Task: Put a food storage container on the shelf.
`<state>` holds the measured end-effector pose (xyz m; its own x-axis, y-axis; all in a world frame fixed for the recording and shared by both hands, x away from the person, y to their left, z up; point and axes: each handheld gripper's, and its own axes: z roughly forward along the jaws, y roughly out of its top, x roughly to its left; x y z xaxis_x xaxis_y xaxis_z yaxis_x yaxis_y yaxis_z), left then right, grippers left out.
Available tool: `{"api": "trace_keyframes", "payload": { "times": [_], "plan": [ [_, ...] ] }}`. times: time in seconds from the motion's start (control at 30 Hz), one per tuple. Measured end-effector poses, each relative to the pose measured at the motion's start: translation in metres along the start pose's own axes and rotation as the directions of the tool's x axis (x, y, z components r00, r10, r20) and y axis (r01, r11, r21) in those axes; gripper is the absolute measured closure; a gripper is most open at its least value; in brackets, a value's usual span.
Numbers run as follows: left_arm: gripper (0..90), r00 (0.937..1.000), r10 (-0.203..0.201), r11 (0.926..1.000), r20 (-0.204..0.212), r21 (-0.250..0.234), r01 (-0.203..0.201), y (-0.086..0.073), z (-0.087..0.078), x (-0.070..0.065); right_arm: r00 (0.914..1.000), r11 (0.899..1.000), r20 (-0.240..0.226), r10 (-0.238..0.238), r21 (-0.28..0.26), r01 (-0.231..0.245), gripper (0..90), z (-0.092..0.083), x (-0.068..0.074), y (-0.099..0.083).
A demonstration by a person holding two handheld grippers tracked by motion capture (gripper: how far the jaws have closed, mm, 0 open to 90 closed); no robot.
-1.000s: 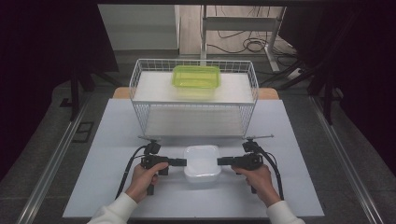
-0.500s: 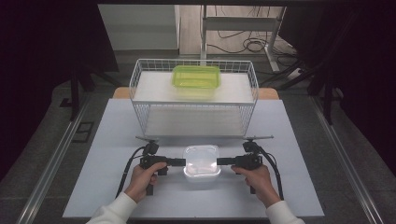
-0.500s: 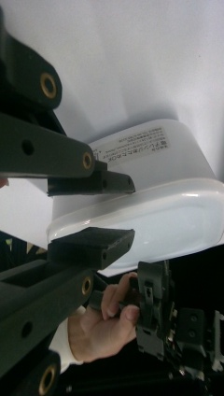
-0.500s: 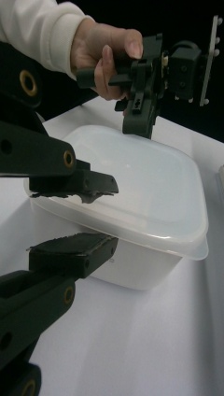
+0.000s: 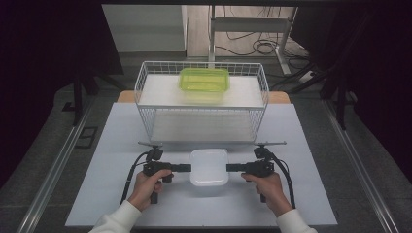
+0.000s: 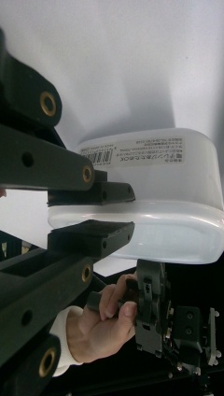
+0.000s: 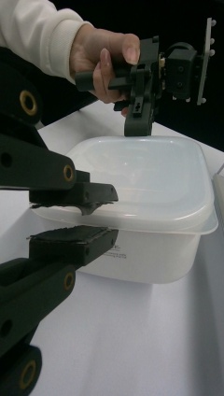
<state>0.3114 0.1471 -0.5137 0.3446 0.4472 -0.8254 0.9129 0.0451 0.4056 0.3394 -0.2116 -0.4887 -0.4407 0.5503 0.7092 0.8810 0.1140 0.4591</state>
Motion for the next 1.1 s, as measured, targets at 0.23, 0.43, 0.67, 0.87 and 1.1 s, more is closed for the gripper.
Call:
{"api": "trace_keyframes", "payload": {
  "times": [0.23,0.43,0.67,0.87,1.1],
  "plan": [
    [80.5,0.9996,0.025,0.9997,-0.016,-0.002,-0.025,0.0,-0.001,-0.002,0.9995,1.0,0.015,-0.027,-0.011,0.027,78.4,0.0,0.004,0.0],
    [80.4,0.9987,0.048,0.9986,-0.018,-0.019,-0.049,0.002,-0.005,-0.007,0.9985,0.998,0.01,-0.055,-0.034,0.055,78.6,-0.003,0.009,0.001],
    [80.3,0.9956,0.089,0.9951,-0.027,-0.04,-0.09,0.005,-0.012,-0.018,0.9935,0.992,0.014,-0.113,-0.063,0.113,78.6,-0.008,0.02,0.003],
    [80.3,0.9895,0.139,0.9885,-0.04,-0.054,-0.141,0.007,-0.018,-0.03,0.9867,0.983,0.022,-0.161,-0.088,0.163,78.6,-0.014,0.031,0.005],
    [80.3,0.9812,0.187,0.9785,-0.047,-0.079,-0.191,0.009,-0.027,-0.044,0.9772,0.97,0.02,-0.211,-0.119,0.212,78.6,-0.022,0.043,0.008]
  ]
}}
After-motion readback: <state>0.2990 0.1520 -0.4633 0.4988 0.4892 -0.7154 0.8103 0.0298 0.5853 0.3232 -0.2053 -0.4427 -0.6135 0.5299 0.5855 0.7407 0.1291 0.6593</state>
